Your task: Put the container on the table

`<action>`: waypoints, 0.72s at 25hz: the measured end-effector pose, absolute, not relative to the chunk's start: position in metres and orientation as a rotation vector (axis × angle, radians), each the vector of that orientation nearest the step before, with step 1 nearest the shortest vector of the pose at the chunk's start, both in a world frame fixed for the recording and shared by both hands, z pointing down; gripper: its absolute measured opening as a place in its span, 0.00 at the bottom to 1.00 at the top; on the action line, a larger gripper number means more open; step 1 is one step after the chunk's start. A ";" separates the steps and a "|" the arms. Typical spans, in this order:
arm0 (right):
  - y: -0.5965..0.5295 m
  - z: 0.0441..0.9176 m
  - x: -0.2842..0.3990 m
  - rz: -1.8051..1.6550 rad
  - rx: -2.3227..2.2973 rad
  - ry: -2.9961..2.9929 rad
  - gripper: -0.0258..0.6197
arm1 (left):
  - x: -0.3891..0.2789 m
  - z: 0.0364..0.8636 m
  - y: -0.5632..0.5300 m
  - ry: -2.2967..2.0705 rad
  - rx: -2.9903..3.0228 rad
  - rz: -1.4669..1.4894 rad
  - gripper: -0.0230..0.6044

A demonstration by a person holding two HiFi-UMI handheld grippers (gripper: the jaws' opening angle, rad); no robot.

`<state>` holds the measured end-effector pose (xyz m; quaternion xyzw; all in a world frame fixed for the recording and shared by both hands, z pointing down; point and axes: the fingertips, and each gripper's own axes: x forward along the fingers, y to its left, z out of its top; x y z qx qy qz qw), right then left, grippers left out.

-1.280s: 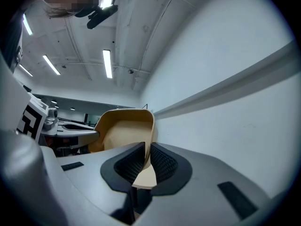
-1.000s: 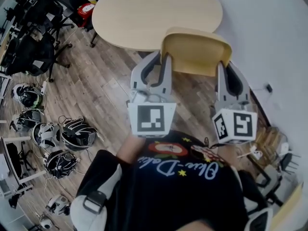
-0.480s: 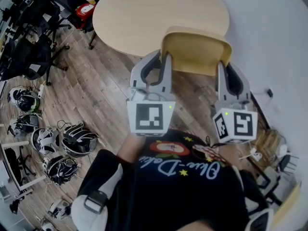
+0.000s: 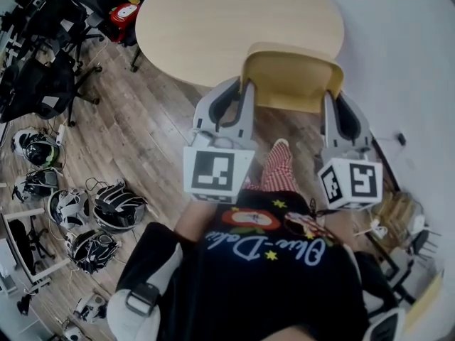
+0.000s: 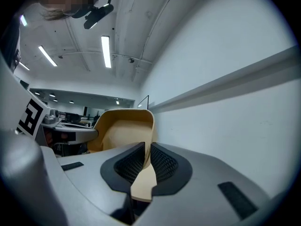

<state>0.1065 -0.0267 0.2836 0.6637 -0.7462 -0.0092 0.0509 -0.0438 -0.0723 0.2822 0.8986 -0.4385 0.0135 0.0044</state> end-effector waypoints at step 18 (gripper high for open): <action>-0.162 0.297 0.131 0.052 1.837 -2.520 0.10 | -0.027 0.287 -0.180 -1.508 2.714 0.088 0.07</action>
